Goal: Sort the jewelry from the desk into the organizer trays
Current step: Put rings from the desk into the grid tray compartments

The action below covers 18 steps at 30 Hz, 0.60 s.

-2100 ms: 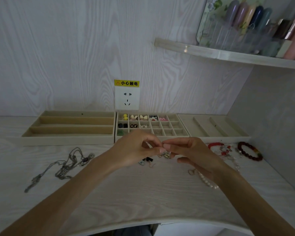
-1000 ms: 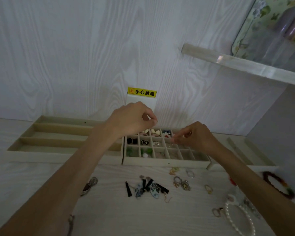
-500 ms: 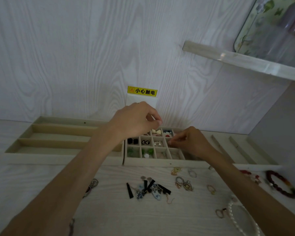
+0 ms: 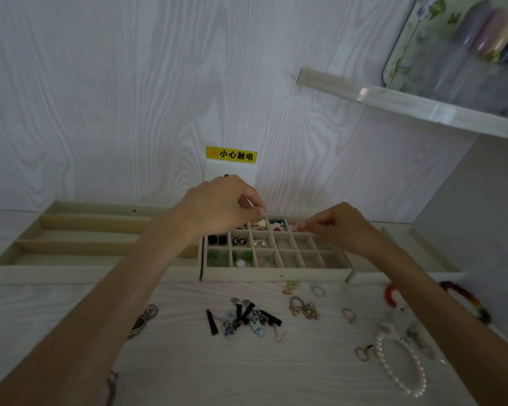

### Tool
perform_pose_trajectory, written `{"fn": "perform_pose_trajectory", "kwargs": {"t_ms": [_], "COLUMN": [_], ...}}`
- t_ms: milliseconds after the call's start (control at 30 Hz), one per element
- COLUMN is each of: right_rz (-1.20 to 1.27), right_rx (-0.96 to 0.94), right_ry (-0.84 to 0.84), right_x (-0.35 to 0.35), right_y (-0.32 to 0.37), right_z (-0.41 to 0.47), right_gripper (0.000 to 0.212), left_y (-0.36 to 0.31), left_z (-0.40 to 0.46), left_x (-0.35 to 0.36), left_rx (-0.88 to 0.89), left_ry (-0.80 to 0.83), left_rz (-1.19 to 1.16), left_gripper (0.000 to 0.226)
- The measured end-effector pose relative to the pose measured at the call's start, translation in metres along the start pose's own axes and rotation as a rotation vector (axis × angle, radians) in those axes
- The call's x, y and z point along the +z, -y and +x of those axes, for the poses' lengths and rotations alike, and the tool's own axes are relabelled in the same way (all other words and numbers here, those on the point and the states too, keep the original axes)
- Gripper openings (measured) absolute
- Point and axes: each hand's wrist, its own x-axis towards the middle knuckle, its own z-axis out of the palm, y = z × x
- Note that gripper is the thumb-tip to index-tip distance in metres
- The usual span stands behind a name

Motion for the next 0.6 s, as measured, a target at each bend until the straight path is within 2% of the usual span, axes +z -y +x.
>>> {"fn": "perform_pose_trajectory", "kwargs": {"t_ms": [67,233,333,400,500,600], "right_rz": [0.000,-0.068,-0.134,-0.180,-0.211,-0.384], "right_rx": [0.018,0.068,0.080,0.071,-0.067,-0.169], "right_ry": [0.004,0.107,0.184,0.171,0.124,0.095], "right_x": [-0.019,-0.047,-0.049,-0.044,-0.030,-0.017], "right_y": [0.000,-0.013,-0.030,-0.044,-0.060,-0.063], "right_z": [-0.016,-0.073,-0.110,-0.130,-0.146,-0.152], "right_gripper": [0.008,0.014,0.012,0.017,0.021,0.017], "left_y": [-0.007,-0.030,-0.043,-0.049,-0.056,-0.071], "left_z": [-0.004,-0.021,-0.036,-0.045,-0.057,-0.061], "left_x": [-0.001,0.018,0.041,0.055,0.071,0.087], "left_rx": [0.007,0.030,0.065,0.072,0.086,0.115], "left_ry": [0.013,0.046,0.135,0.215,0.268,0.273], "left_rz": [0.022,0.075,0.104,0.124,0.115,0.115], "left_gripper": [0.012,0.019,0.017,0.017,0.015,0.018]}}
